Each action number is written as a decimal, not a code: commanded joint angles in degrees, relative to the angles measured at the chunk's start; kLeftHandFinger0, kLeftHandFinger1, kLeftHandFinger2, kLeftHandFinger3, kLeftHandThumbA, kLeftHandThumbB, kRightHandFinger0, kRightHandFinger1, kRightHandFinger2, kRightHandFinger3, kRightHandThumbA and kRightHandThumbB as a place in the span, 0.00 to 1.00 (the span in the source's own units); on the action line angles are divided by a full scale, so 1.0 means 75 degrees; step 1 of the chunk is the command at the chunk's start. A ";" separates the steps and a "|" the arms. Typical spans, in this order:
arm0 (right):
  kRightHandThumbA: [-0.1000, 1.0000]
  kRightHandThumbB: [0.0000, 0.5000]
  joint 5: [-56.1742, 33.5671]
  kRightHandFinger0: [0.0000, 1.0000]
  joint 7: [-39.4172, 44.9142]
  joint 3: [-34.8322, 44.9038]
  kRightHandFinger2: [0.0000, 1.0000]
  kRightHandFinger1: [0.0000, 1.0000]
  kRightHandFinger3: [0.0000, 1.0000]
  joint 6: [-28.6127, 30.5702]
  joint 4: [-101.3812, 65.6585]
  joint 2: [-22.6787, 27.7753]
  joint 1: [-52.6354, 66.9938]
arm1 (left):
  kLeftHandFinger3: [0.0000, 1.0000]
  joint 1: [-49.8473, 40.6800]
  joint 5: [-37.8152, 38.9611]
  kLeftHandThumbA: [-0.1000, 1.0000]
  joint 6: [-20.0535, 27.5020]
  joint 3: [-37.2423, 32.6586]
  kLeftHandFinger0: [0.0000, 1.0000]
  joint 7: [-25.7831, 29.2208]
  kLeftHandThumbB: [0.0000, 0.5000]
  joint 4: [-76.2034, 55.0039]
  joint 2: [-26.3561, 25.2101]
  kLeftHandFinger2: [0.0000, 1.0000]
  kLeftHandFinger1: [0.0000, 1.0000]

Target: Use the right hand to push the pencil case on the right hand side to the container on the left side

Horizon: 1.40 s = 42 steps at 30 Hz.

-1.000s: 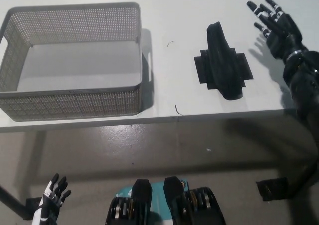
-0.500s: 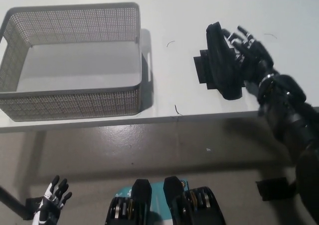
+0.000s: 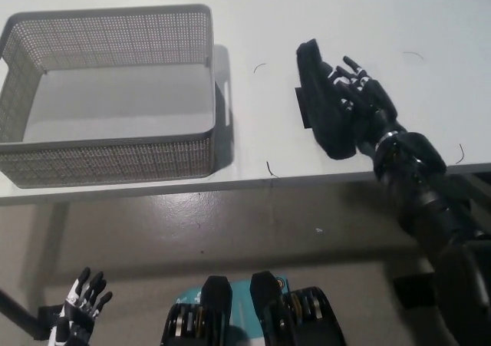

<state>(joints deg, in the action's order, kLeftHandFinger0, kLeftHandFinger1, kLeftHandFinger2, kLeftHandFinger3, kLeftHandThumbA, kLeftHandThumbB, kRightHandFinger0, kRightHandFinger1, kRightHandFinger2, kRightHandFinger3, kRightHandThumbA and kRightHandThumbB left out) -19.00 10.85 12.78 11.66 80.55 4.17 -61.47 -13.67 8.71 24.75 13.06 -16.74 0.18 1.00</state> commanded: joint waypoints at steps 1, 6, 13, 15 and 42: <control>1.00 0.63 0.0175 1.00 0.0225 -0.0096 1.00 1.00 1.00 0.0166 -0.0017 -0.0287 -0.0284 | 1.00 -0.0064 0.0331 1.00 0.0290 0.0116 1.00 -0.0439 0.65 -0.0355 0.0053 1.00 1.00; 1.00 0.64 0.0304 1.00 0.0096 -0.0217 1.00 1.00 1.00 0.0197 -0.0050 -0.0690 -0.0532 | 1.00 -0.0064 0.0278 1.00 0.0290 0.0192 1.00 -0.0506 0.67 -0.0425 0.0081 1.00 1.00; 1.00 0.64 0.0162 1.00 -0.0110 -0.0039 1.00 1.00 1.00 0.0072 -0.0035 -0.1207 -0.0915 | 1.00 -0.0013 0.0303 1.00 0.0290 0.0232 1.00 -0.0651 0.64 -0.0447 0.0163 1.00 1.00; 1.00 0.63 0.0144 1.00 -0.0102 -0.0014 1.00 1.00 1.00 0.0080 -0.0035 -0.1370 -0.0992 | 1.00 -0.0012 0.0303 1.00 0.0290 0.0221 1.00 -0.0657 0.65 -0.0466 0.0153 1.00 1.00; 1.00 0.66 -0.0173 1.00 -0.0049 0.0592 1.00 1.00 1.00 0.0108 -0.0049 -0.1969 -0.1245 | 1.00 0.0086 0.0484 1.00 0.0290 0.0437 1.00 -0.0854 0.61 -0.0605 0.0138 1.00 1.00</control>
<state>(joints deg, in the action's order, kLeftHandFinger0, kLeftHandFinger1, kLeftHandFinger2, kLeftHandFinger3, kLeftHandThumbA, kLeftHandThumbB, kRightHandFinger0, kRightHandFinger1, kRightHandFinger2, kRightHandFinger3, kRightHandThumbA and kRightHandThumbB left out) -18.67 8.25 16.18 11.95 80.93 -8.68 -66.27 -13.23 11.27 25.17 15.99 -21.98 -2.18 1.99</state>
